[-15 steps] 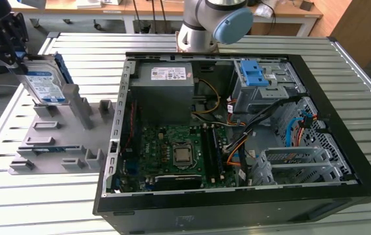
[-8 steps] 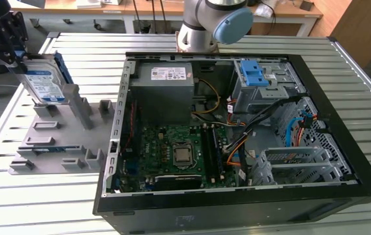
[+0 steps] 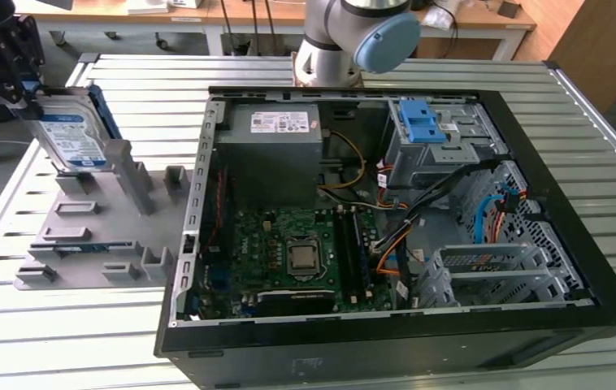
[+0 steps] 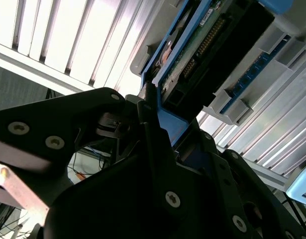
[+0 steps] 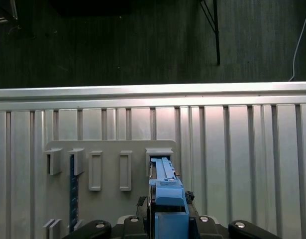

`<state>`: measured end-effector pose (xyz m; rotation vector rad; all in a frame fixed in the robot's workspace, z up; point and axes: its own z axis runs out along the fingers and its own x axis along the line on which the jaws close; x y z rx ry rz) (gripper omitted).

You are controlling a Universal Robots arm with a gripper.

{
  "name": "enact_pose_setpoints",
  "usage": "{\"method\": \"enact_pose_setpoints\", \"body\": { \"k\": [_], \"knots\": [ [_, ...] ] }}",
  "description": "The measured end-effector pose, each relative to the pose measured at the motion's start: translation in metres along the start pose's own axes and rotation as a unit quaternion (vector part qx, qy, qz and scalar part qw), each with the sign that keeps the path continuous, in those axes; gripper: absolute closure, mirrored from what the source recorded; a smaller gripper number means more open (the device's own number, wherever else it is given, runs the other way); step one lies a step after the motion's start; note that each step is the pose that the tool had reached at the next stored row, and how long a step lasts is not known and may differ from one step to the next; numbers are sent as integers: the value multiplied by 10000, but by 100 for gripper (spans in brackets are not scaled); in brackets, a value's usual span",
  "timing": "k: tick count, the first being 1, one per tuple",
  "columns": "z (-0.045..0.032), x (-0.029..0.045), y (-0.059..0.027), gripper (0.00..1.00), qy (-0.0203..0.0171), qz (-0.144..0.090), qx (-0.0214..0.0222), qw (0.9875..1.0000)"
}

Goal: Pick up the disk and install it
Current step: 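Pick up the disk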

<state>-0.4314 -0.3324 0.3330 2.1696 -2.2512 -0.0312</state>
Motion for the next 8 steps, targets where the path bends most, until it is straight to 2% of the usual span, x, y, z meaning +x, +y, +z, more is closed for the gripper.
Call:
{"method": "enact_pose_setpoints", "body": {
  "k": [8],
  "knots": [
    [-53, 0, 1, 64, 0, 0, 0, 10000]
  ]
}}
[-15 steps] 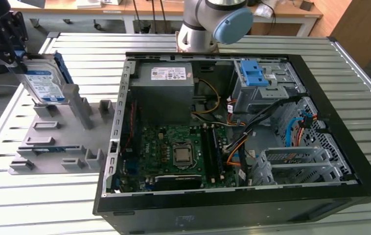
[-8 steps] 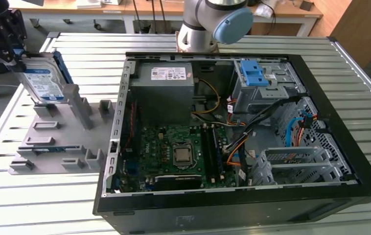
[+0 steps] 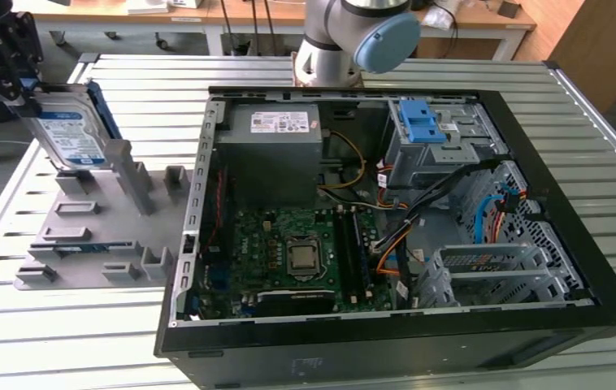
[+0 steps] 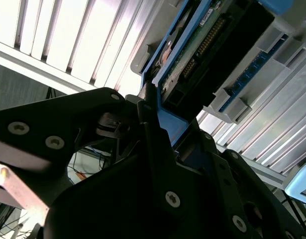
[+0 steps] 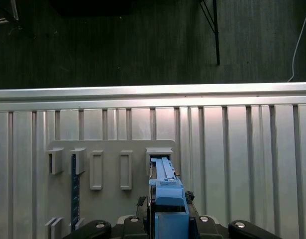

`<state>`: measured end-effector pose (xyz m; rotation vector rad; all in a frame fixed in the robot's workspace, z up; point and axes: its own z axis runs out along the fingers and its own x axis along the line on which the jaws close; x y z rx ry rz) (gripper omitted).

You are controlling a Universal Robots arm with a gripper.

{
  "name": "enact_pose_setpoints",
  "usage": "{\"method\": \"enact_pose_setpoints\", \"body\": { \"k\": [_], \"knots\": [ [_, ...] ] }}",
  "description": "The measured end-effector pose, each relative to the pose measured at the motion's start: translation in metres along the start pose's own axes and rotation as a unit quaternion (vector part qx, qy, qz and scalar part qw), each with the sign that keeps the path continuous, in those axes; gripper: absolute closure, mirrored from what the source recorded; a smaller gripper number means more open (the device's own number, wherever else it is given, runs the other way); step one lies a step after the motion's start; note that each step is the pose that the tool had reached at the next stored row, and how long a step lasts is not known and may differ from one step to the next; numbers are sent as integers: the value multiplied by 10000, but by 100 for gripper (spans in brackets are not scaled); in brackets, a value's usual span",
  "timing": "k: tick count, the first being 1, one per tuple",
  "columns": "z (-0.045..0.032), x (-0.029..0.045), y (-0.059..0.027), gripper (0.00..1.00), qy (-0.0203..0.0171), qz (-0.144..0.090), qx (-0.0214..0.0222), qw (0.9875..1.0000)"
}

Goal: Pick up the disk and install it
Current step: 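Pick up the disk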

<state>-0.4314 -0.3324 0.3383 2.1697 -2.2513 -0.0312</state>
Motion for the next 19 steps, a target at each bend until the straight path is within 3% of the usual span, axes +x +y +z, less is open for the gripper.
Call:
{"method": "enact_pose_setpoints", "body": {
  "k": [19],
  "knots": [
    [-112, 0, 3, 64, 0, 0, 0, 10000]
  ]
}}
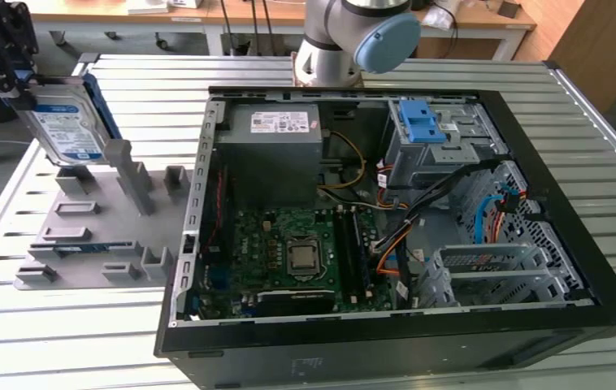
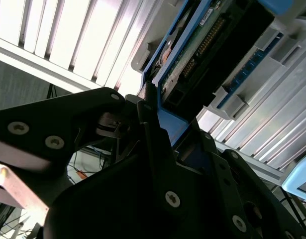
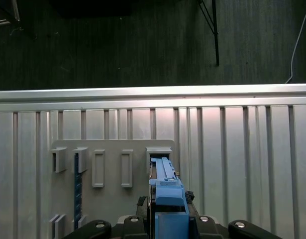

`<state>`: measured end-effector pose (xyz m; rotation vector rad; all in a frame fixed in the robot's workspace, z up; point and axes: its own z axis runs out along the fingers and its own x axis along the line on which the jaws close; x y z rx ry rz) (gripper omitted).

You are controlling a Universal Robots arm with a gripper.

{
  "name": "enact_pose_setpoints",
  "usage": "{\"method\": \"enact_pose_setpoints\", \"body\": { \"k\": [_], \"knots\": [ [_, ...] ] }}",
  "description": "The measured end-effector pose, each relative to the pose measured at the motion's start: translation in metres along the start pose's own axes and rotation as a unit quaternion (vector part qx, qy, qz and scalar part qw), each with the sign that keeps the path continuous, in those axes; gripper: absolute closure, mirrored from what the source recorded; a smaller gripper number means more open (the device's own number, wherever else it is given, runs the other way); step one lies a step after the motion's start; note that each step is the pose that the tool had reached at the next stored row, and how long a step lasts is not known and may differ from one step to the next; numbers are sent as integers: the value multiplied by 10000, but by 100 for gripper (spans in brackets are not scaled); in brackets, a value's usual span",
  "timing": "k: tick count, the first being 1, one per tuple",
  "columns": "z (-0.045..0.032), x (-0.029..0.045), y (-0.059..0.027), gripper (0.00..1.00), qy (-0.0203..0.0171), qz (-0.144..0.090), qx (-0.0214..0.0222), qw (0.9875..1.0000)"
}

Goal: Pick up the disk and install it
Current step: 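Pick up the disk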

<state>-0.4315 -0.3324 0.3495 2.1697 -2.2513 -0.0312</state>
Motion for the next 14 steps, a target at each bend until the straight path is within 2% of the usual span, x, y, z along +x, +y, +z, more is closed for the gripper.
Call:
{"method": "enact_pose_setpoints", "body": {
  "k": [14],
  "knots": [
    [-81, 0, 2, 64, 0, 0, 0, 10000]
  ]
}}
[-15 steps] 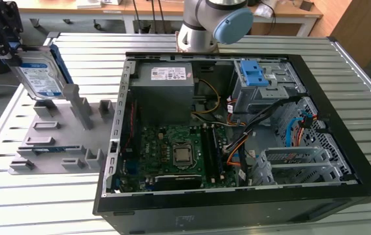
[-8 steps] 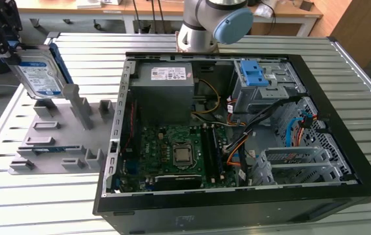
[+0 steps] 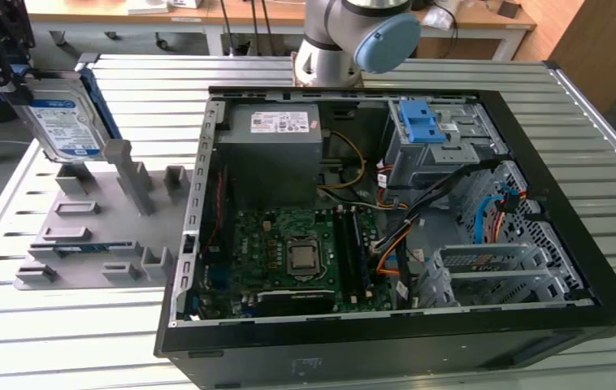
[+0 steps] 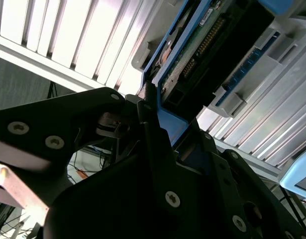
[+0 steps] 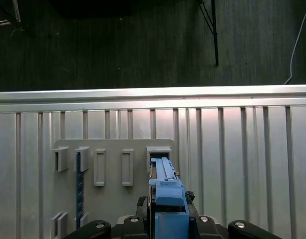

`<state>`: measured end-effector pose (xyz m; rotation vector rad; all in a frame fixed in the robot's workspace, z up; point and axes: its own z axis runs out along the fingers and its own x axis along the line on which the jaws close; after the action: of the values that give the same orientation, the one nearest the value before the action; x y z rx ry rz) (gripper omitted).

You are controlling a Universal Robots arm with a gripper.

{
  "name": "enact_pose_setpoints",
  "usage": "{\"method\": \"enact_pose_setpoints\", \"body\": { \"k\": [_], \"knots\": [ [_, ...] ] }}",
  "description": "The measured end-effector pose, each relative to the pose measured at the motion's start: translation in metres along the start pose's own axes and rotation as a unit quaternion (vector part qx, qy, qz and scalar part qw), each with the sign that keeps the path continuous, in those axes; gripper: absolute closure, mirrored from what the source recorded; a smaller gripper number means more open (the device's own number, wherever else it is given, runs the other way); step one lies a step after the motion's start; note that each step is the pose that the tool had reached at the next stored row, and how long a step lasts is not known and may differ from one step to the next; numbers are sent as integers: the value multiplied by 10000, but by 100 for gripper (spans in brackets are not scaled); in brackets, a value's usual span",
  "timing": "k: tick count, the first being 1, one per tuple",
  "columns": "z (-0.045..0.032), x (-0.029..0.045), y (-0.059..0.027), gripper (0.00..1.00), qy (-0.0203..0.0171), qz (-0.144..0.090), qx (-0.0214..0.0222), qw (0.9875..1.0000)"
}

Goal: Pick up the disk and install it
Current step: 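Pick up the disk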

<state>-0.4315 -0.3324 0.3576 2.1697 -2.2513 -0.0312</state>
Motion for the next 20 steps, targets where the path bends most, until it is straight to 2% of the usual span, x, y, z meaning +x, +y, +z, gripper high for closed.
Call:
{"method": "enact_pose_setpoints", "body": {
  "k": [20],
  "knots": [
    [-123, 0, 4, 64, 0, 0, 1, 10000]
  ]
}}
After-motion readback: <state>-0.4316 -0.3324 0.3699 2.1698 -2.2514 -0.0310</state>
